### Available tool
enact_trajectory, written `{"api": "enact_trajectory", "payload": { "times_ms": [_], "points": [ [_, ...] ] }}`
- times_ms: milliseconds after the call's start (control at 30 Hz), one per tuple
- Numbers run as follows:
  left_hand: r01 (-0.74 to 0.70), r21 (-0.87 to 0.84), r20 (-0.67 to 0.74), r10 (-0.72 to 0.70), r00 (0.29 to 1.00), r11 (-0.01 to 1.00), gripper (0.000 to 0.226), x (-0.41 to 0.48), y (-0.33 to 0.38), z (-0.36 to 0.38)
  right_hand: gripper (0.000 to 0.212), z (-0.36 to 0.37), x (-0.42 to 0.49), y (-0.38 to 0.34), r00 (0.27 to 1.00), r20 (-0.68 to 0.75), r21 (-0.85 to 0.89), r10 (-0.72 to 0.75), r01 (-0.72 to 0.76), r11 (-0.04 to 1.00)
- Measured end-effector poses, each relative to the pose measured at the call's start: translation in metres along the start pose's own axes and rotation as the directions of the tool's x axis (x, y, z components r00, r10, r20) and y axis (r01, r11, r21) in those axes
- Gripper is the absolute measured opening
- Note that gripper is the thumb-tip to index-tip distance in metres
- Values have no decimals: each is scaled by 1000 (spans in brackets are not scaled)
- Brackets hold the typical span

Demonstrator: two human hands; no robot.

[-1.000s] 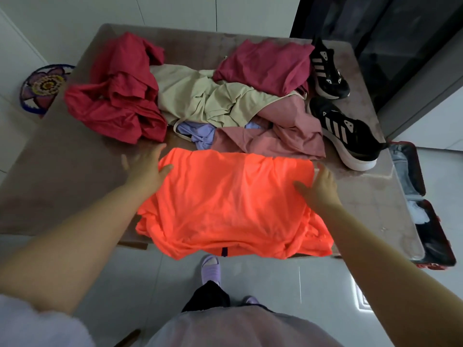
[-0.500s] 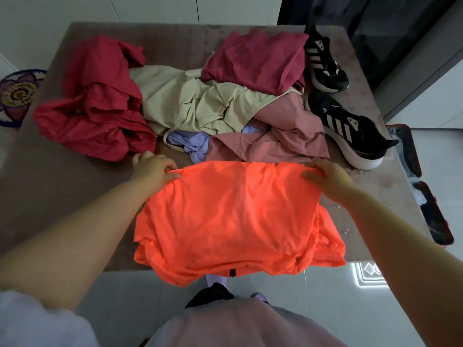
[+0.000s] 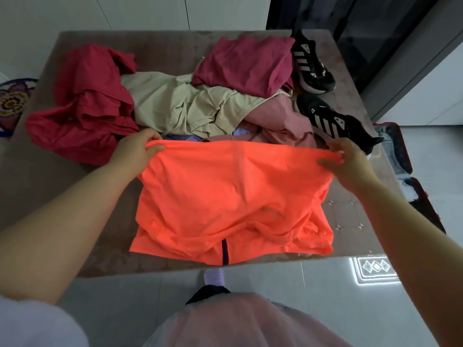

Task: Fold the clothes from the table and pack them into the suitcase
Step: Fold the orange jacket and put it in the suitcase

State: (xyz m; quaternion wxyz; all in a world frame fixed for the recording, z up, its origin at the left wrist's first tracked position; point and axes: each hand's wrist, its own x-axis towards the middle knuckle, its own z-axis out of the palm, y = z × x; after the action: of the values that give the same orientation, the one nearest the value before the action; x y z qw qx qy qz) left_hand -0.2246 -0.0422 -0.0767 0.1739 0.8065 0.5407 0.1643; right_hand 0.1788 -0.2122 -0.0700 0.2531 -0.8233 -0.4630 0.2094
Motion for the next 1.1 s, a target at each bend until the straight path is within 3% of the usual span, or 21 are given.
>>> {"api": "enact_trajectory", "payload": {
  "times_ms": [67,167,267,367,500,600,700,767,933,1000,1100],
  "points": [
    [-51,159,15,50,999,986,38,-6,7,8,68,20,-20,-8,985,28,-208,-171,173,963],
    [-315,214,103,299,949,925,51,-35,29,30,75,62,-70,-16,860,219,-250,-461,506,826],
    [-574,229,284,510,812,786,58,-81,54,59,81,87,-112,-17,776,521,-237,-357,533,812],
    [-635,319,436,486,757,703,60,-115,48,83,69,98,-130,7,752,506,-347,-422,625,699],
    [-525,379,467,333,819,762,64,-129,28,88,54,97,-133,34,753,472,-406,-458,647,645],
    [-468,382,511,240,825,796,65,-130,29,83,54,88,-135,35,791,442,-336,-423,584,739],
    [-448,322,493,256,831,834,69,-132,47,82,51,77,-133,38,925,241,-201,-294,344,917],
    [-468,236,461,325,826,852,69,-130,67,85,54,72,-134,45,974,126,-200,-187,209,957],
    [-613,120,418,520,745,781,70,-115,145,104,76,66,-134,47,980,184,-248,-71,116,962],
    [-638,47,375,578,725,769,61,-111,176,112,79,63,-131,48,978,193,-143,-75,103,984],
    [-566,-55,318,551,771,823,50,-106,211,124,75,58,-129,51,990,142,103,-17,2,995]
  ]
}}
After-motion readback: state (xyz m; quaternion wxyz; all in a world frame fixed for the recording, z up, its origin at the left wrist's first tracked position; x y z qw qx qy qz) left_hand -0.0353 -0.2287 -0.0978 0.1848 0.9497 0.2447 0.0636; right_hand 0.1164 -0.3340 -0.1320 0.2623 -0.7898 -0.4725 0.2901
